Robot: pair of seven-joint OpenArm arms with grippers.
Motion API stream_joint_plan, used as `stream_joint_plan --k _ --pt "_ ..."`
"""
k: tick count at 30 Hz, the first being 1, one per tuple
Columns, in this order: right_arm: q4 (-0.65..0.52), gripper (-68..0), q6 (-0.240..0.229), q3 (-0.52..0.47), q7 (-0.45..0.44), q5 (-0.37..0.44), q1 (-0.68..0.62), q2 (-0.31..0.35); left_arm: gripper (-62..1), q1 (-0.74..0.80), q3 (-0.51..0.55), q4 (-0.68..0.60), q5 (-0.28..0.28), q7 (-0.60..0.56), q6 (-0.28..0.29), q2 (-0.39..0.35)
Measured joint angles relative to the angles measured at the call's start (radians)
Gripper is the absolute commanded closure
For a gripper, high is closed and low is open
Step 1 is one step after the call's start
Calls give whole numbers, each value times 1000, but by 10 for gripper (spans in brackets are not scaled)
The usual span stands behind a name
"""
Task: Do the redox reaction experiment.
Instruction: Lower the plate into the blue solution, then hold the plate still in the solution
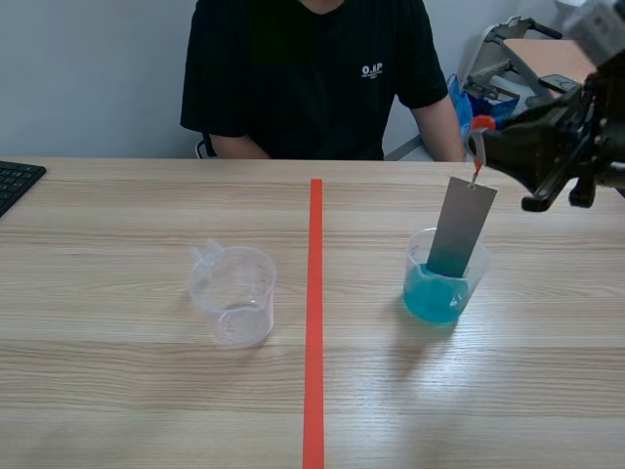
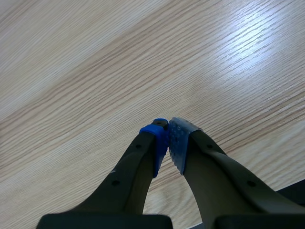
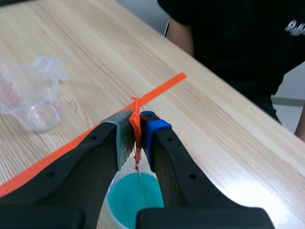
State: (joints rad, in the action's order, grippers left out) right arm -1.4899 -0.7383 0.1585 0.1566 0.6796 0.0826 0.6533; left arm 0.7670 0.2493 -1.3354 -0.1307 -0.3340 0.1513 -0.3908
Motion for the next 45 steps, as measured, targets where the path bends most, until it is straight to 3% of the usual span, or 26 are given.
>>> stream_joint_plan --k 9,14,45 --pt "75 -15 -1 39 -95 -146 0 -48 -41 0 0 0 0 0 -2 0" --pt "103 -15 0 58 -161 -176 2 -49 -41 0 0 0 0 0 -2 0" --pt "105 -15 0 58 -167 -183 3 -49 -41 0 0 0 0 9 -2 0"
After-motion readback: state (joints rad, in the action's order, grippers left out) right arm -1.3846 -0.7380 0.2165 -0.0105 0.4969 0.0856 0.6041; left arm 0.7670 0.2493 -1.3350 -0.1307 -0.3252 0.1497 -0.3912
